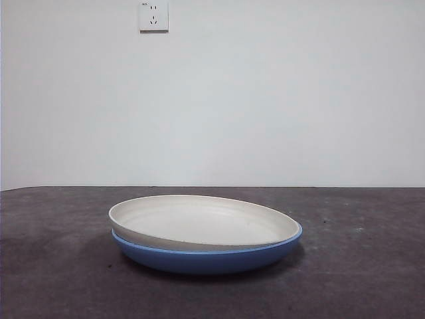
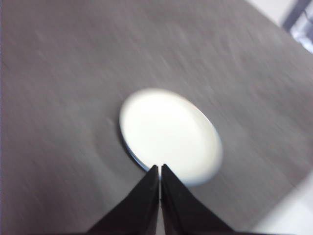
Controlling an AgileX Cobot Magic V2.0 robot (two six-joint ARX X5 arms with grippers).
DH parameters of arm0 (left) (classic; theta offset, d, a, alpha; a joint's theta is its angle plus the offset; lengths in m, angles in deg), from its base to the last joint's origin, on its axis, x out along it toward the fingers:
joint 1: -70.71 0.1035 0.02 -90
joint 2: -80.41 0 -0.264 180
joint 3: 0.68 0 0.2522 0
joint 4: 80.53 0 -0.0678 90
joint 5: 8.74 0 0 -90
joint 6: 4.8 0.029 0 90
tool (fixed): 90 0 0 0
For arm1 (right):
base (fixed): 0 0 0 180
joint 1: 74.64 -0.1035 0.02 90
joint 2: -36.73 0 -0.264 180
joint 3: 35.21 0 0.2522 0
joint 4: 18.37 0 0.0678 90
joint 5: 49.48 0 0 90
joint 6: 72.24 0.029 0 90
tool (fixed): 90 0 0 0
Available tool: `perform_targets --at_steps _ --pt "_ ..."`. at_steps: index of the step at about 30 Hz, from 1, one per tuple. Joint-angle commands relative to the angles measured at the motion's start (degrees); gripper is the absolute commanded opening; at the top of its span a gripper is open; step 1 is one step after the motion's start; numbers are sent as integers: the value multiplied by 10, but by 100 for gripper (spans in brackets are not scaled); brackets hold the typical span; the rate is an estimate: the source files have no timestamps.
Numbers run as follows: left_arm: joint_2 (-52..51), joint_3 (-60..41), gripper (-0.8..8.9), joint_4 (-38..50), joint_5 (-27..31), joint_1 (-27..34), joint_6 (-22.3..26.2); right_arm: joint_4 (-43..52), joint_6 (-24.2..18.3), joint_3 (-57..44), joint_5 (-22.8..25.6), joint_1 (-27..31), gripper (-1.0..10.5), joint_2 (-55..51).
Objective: Pick up the white plate, put it on the blue plate, put it on desk
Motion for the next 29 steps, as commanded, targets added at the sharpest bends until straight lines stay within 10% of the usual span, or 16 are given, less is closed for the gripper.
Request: perform_targets --at_steps 1,9,29 --pt "-45 -102 10 161 10 27 -8 -40 -4 8 1 -3 14 3" --pt "-150 -342 10 429 140 61 -89 -40 -4 8 1 -3 14 3" --pt "-240 -477 10 400 310 29 -74 -40 -4 8 1 -3 14 3"
